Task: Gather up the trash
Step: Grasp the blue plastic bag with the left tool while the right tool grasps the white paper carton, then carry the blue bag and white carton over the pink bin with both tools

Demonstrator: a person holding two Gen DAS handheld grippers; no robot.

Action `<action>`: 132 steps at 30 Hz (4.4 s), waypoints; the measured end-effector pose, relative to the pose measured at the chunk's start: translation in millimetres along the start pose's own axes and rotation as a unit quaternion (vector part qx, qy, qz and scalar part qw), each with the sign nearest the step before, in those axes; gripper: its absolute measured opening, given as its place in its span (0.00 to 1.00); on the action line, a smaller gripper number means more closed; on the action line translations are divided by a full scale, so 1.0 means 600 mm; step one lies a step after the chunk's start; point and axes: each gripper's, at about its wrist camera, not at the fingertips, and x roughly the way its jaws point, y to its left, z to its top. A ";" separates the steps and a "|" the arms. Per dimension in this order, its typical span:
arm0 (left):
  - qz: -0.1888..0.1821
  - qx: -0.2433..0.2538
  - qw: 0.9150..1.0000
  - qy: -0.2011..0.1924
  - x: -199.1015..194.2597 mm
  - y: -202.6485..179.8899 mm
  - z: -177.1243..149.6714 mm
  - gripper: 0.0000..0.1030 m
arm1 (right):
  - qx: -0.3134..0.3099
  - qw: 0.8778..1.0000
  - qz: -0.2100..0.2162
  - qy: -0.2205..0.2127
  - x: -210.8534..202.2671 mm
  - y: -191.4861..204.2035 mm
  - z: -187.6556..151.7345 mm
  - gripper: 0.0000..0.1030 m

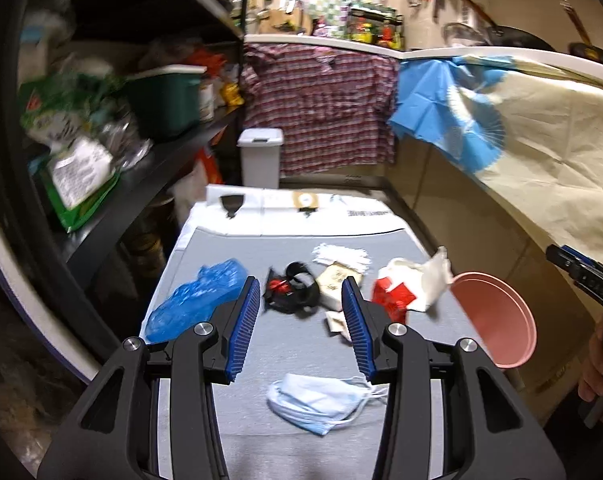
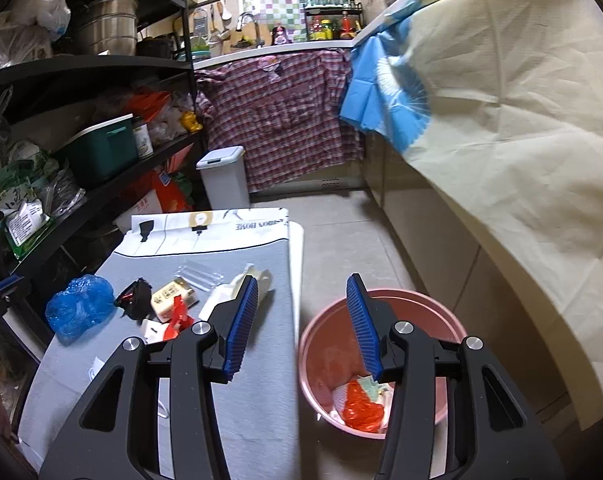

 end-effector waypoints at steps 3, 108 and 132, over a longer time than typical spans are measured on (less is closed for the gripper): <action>0.011 -0.029 0.999 0.014 0.018 0.027 -0.010 0.41 | 0.001 1.000 0.007 0.005 0.021 0.016 -0.006 0.46; 0.010 -0.052 0.997 0.061 -0.016 -0.012 -0.042 0.00 | -0.026 0.999 0.023 0.032 -0.029 -0.001 -0.015 0.09; -0.035 0.004 0.997 0.075 0.014 -0.146 -0.025 0.00 | 0.031 0.998 -0.053 -0.003 -0.038 -0.150 0.016 0.09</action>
